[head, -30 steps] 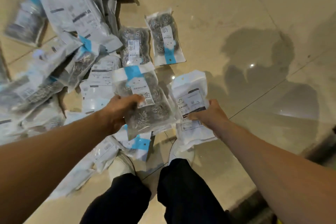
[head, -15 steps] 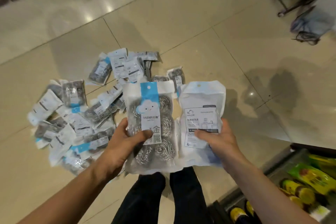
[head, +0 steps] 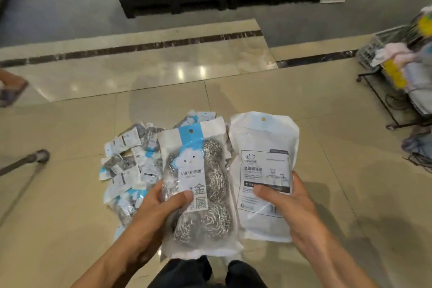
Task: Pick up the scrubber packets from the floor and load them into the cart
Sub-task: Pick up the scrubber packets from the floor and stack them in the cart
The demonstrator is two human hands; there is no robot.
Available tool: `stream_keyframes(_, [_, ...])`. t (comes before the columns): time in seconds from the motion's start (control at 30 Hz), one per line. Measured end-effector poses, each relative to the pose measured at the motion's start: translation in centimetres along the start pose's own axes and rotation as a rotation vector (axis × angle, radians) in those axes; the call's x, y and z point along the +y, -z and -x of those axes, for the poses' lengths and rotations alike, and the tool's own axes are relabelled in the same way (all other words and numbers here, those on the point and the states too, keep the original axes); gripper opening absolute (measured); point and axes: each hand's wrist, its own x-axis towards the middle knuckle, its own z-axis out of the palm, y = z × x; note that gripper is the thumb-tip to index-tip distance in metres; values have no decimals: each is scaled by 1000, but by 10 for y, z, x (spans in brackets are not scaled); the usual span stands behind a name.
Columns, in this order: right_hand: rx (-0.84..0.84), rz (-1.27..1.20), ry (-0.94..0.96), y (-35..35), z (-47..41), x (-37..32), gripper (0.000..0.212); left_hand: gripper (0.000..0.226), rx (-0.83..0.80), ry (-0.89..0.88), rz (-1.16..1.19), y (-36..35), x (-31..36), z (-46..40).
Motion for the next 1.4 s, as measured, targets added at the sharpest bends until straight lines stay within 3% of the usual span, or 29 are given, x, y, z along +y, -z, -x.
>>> stream_keyframes(0.07, [-51,17,11,-2,2,-6,54,77,39,-35,48,0,-3,20])
stream_keyframes(0.3, [-407,192,20,-49,8,-12,57,64,385,-175,247,18,-35,105])
stream_keyframes(0.57, [-737,383,54,-147,39,-7,54,51,675,-273,506,54,-57,191])
stream_keyframes(0.7, [-866,497,64,-204,62,4,53,28,848,-271,588,80,-67,226])
stream_keyframes(1.07, [-943,651,110,-388,136,63,57,30,920,-321,587,258,-66,303])
stream_keyframes(1.4, [-951,645,100,-531,192,76,54,56,863,-363,596,412,-35,344])
